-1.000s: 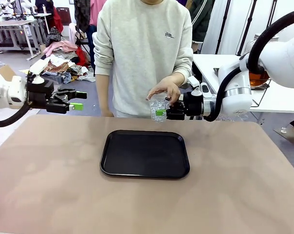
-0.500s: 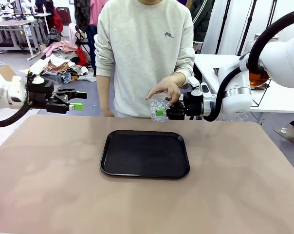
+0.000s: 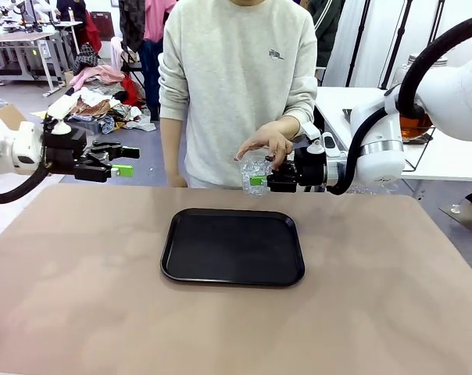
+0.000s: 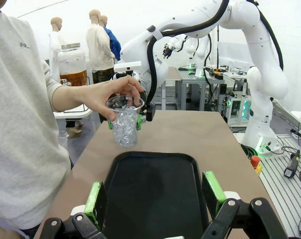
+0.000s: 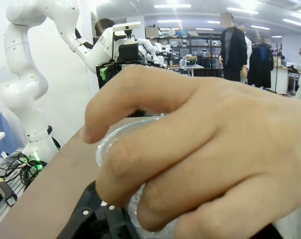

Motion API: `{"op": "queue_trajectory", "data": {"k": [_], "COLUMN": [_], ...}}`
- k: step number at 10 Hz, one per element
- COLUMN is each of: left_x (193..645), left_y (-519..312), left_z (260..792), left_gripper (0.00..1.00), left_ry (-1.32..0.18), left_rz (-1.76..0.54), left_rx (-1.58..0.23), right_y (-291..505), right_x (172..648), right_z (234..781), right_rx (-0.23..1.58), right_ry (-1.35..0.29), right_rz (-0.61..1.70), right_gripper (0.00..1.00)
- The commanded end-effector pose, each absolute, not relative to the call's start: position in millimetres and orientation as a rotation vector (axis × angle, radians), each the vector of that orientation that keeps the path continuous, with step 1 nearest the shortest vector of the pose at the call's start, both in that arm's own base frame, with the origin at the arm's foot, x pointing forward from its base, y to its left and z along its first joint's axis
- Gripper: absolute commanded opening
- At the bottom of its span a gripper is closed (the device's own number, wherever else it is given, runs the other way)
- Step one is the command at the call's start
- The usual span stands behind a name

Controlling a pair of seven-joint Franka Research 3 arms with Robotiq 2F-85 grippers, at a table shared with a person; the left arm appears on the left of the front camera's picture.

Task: Pour the drink into the iced cup.
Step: Open the gripper to release the iced cup you were holding.

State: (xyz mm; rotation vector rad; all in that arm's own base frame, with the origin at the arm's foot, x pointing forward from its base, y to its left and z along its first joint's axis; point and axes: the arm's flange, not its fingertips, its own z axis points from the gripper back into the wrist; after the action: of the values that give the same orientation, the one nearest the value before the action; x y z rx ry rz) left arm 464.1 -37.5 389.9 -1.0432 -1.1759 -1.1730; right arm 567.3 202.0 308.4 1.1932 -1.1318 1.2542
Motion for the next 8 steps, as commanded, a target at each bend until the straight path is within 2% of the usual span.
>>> {"op": "queue_trajectory", "data": {"k": [1,2,3,4,8], "left_x": [463.4,463.4,463.4,463.4,463.4], "left_y": [-37.8,-37.8,-37.8,-37.8,-37.8], "left_z": [391.9,391.9,391.9,391.9,391.9], "left_gripper": [1.00,1.00,1.00,1.00,1.00], "left_ry": [-1.178,-1.178,-1.178,-1.178,-1.178], "left_rz": [-1.176,-1.176,-1.176,-1.176,-1.176], "left_rx": [-1.040,-1.040,-1.040,-1.040,-1.040], "right_y": [202.2,203.0,203.2,202.3,184.0], "right_x": [567.6,567.8,567.6,567.8,567.5], "right_z": [307.8,308.0,308.5,309.1,315.1], "right_rx": [1.201,1.213,1.215,1.218,1.207], "right_ry": [-1.123,-1.109,-1.101,-1.097,-1.094], "right_rz": [1.253,1.254,1.252,1.249,1.207], "right_gripper": [0.65,0.68,0.87,1.00,1.00]}}
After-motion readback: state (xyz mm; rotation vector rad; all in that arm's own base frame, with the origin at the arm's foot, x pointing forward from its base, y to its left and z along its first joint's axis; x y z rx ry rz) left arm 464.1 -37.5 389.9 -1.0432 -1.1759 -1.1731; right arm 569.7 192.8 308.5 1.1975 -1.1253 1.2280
